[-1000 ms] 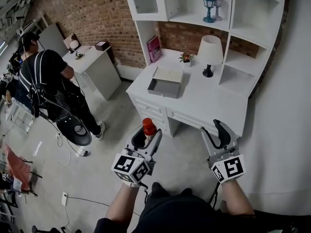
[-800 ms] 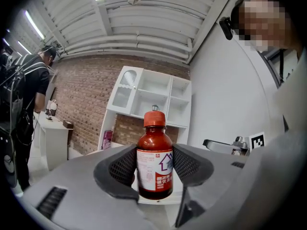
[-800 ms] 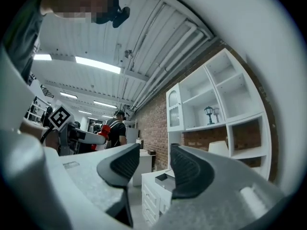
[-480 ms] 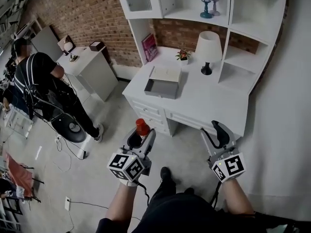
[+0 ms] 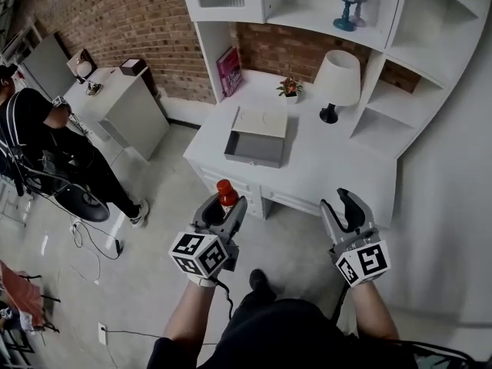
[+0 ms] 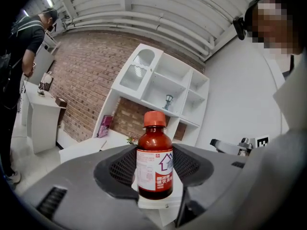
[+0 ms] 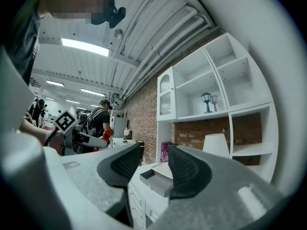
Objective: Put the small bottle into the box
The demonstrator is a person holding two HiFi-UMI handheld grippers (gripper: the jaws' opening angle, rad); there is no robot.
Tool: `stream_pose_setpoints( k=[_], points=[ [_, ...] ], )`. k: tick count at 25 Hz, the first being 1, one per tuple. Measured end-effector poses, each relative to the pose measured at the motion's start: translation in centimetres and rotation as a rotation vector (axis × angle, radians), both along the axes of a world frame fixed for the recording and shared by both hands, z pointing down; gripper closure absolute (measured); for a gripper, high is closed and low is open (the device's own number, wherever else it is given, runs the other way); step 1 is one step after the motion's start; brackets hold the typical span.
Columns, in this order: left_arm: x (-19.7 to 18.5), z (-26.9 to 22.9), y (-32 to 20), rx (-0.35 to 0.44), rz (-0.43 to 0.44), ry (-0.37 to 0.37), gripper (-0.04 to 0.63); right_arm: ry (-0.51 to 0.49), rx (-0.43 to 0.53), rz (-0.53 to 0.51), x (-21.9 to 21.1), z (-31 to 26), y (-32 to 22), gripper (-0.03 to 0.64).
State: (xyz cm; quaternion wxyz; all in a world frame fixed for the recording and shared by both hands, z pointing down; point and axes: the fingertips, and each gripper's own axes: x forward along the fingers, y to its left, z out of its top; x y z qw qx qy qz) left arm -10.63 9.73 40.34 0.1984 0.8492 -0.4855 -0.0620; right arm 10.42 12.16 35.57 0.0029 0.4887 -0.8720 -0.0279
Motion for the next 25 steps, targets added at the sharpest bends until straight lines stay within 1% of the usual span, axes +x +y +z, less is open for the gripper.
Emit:
stream_pose_setpoints(
  k=[5, 11, 14, 18, 22, 25],
  points=[
    [-3.5, 2.5, -4.5, -0.054, 0.016, 0.022, 0.376, 0.040, -0.022, 0.007, -3.5, 0.7, -3.7, 0.434],
    [-5.7, 3.5, -8.2, -0.084, 0.047, 0.042, 0.376, 0.042, -0.040, 0.052, -5.3, 0.7, -7.1, 0.434],
    [-6.2, 4.2, -9.6, -0.104, 0.060, 0.060, 0.376, 0.046, -0.056, 0.061, -5.8, 1.1, -8.3, 0.434],
    [-6.1, 5.2, -11.5, -0.125, 0.071, 0.061, 0.376, 0.046, -0.082, 0.063, -6.2, 2.2, -10.2, 0.434],
    [-5.7, 6.9, -13.2, -0.166, 0.063, 0.068, 0.376, 0.028, -0.117, 0.046, -6.1, 4.2, -12.5, 0.434],
    [-5.5, 7.6, -14.6, -0.185, 0.051, 0.068, 0.376, 0.013, -0.123, 0.028, -5.9, 4.8, -14.7, 0.434]
  ],
)
